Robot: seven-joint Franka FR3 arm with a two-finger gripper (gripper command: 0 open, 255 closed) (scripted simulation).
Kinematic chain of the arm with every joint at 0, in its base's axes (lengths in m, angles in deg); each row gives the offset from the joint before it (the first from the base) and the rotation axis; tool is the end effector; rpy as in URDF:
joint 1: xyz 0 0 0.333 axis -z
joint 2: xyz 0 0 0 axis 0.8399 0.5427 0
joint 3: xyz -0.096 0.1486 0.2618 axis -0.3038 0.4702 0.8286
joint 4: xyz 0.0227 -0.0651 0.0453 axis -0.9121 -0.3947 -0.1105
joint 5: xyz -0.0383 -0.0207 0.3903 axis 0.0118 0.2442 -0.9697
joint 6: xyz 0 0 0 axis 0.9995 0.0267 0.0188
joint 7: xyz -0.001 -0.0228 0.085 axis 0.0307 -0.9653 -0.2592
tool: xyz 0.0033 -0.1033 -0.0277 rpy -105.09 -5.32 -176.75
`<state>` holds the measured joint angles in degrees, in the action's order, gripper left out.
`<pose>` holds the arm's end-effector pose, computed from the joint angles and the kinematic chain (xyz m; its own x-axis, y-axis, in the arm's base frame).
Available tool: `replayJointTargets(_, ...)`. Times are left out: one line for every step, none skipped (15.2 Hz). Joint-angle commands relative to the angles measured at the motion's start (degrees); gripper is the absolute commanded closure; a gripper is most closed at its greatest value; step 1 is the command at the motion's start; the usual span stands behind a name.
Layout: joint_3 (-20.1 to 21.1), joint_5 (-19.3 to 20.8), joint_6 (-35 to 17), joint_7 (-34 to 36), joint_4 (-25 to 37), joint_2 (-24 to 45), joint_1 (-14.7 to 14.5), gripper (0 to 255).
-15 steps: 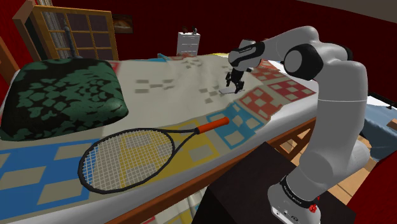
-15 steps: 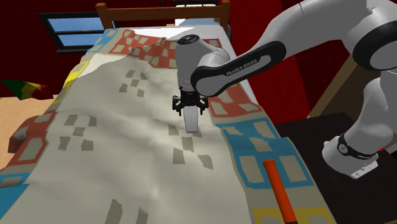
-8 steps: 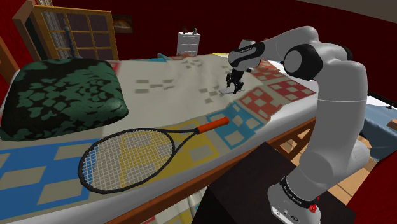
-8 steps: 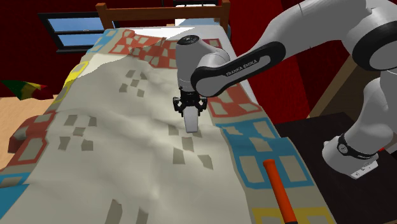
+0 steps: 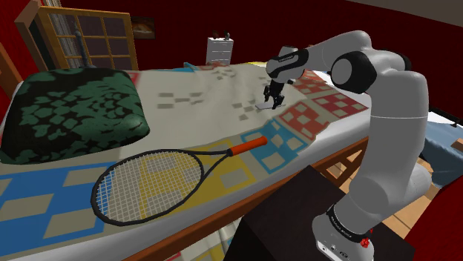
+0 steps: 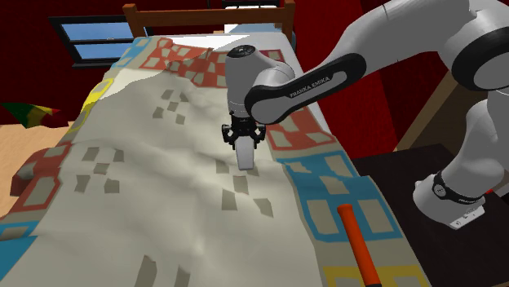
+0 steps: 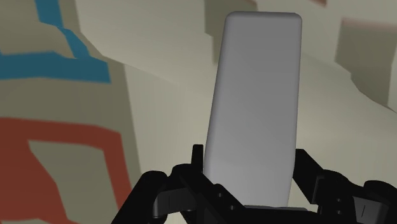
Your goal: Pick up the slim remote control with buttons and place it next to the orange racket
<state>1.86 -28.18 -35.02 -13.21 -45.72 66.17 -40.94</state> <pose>0.6303 -0.2823 0.3075 -0.1326 -0.9911 0.0077 -0.9912 0.1325 -0.0078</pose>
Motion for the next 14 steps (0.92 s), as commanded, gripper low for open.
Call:
replayJointTargets(0.0, 0.0, 0.0, 0.0, 0.0, 0.0, 0.0, 255)
replayJointTargets(0.0, 0.1, 0.6, 0.0, 0.2, -0.4, 0.0, 255)
replayJointTargets(-0.1, 0.1, 1.1, 0.1, 0.4, -0.7, 0.0, 255)
replayJointTargets(-0.1, 0.2, 1.7, 0.1, 0.7, -1.1, -0.1, 255)
replayJointTargets(-0.2, 0.3, 2.3, 0.2, 0.9, -1.4, -0.1, 255)
replayJointTargets(-0.2, 0.4, 2.9, 0.2, 1.2, -1.8, -0.1, 255)
replayJointTargets(-0.3, 0.4, 3.6, 0.2, 1.5, -2.1, -0.1, 255)
replayJointTargets(-0.3, 0.5, 4.2, 0.3, 1.8, -2.4, -0.1, 255)
replayJointTargets(-0.3, 0.6, 4.8, 0.3, 2.1, -2.7, -0.2, 255)
replayJointTargets(-0.4, 0.6, 5.4, 0.4, 2.4, -3.0, -0.2, 255)
replayJointTargets(-0.4, 0.7, 6.0, 0.4, 2.8, -3.3, -0.2, 255)
replayJointTargets(-0.4, 0.7, 6.7, 0.4, 3.2, -3.6, -0.2, 255)
replayJointTargets(-0.5, 0.8, 7.3, 0.5, 3.5, -3.8, -0.2, 255)
replayJointTargets(-0.5, 0.8, 8.0, 0.5, 3.9, -4.1, -0.2, 255)
